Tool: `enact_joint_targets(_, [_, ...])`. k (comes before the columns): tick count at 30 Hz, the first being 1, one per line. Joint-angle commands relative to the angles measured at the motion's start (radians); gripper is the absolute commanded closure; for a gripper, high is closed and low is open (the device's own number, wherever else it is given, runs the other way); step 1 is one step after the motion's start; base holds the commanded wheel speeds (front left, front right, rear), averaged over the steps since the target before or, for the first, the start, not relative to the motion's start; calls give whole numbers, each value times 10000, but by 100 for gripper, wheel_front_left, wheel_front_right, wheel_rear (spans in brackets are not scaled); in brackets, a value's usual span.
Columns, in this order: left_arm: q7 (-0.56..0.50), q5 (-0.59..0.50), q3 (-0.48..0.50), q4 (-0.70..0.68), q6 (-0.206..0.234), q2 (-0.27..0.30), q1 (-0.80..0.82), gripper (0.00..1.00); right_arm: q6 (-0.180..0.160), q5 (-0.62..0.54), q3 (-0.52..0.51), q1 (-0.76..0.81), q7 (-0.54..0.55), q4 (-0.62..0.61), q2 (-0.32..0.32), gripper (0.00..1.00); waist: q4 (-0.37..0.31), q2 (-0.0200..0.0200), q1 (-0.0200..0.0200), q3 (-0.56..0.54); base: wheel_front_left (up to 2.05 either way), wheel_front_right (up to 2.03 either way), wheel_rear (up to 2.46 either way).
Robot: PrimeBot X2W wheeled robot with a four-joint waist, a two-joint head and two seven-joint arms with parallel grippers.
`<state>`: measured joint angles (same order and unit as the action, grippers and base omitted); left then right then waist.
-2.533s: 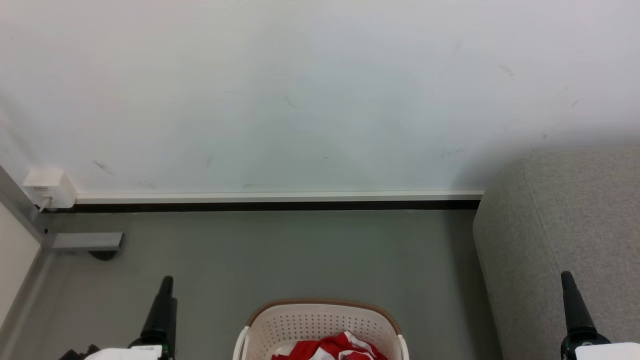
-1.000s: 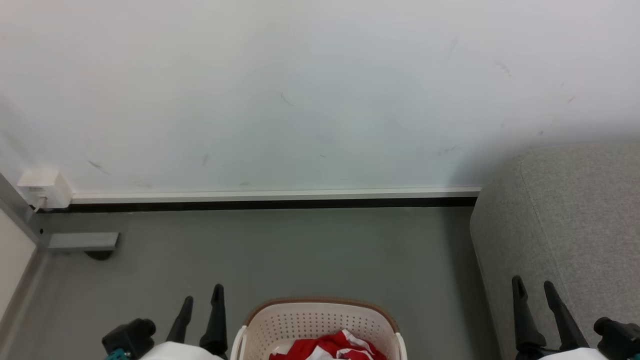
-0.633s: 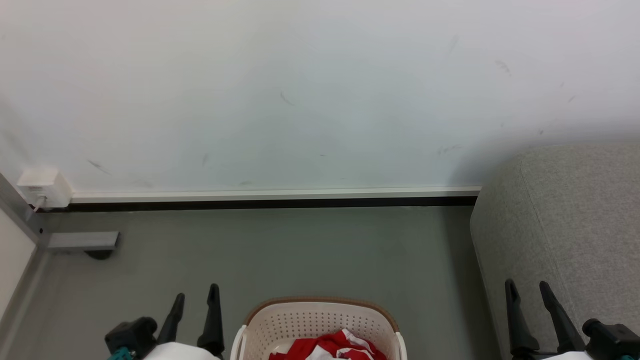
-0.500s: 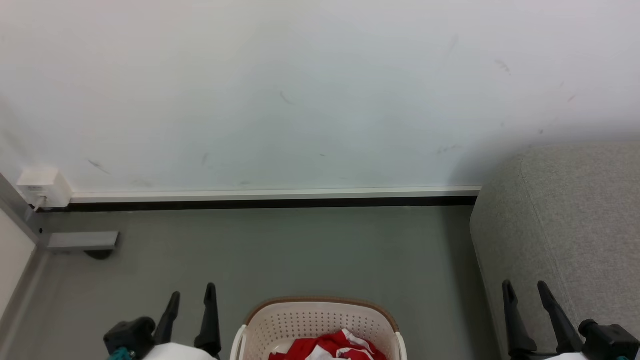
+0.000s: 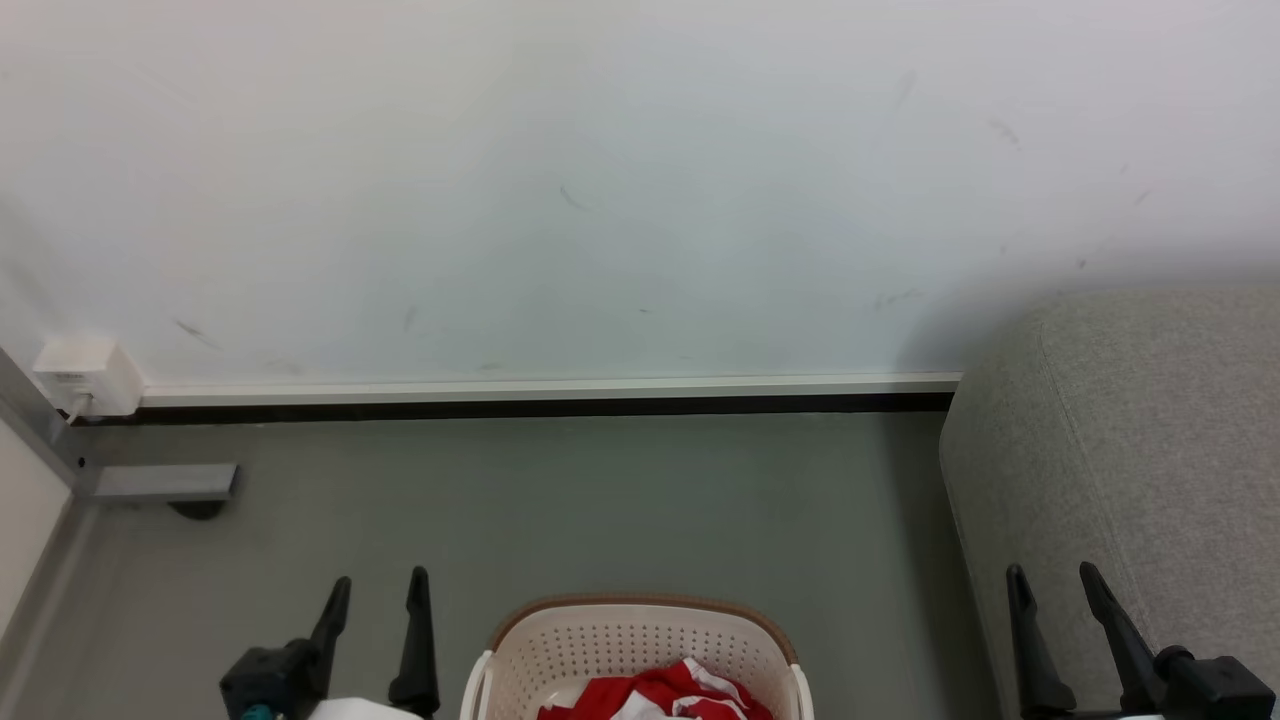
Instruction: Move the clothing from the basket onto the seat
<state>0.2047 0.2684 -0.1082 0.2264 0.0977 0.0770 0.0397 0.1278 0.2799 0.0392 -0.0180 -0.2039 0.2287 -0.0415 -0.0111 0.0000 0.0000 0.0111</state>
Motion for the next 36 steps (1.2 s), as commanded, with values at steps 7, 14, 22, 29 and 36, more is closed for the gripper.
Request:
enact_joint_targets(7, [226,-803,-46,-196,104,79,-151,0,46,-413,-88,109,-222,-29,-112,0,-12,0,0,-14,0,0,0])
enact_joint_targets(14, [364,-1371,-40,-226,150,81,-219,0,41,-817,-134,163,-370,45,-118,0,-31,0,0,0,0,0,0])
enact_joint_targets(22, [496,-1965,-39,-202,220,48,-271,0,43,-1080,-202,199,-503,128,-122,0,-33,0,0,-13,0,0,0])
enact_joint_targets(29, [623,-2349,52,-134,77,6,-318,0,44,-1211,-228,220,-637,200,-126,0,-26,0,0,-10,0,0,0])
enact_joint_targets(36, [602,-2024,242,-19,-329,-66,-339,0,44,-897,-270,216,-621,325,-120,0,-21,0,0,-18,0,0,0])
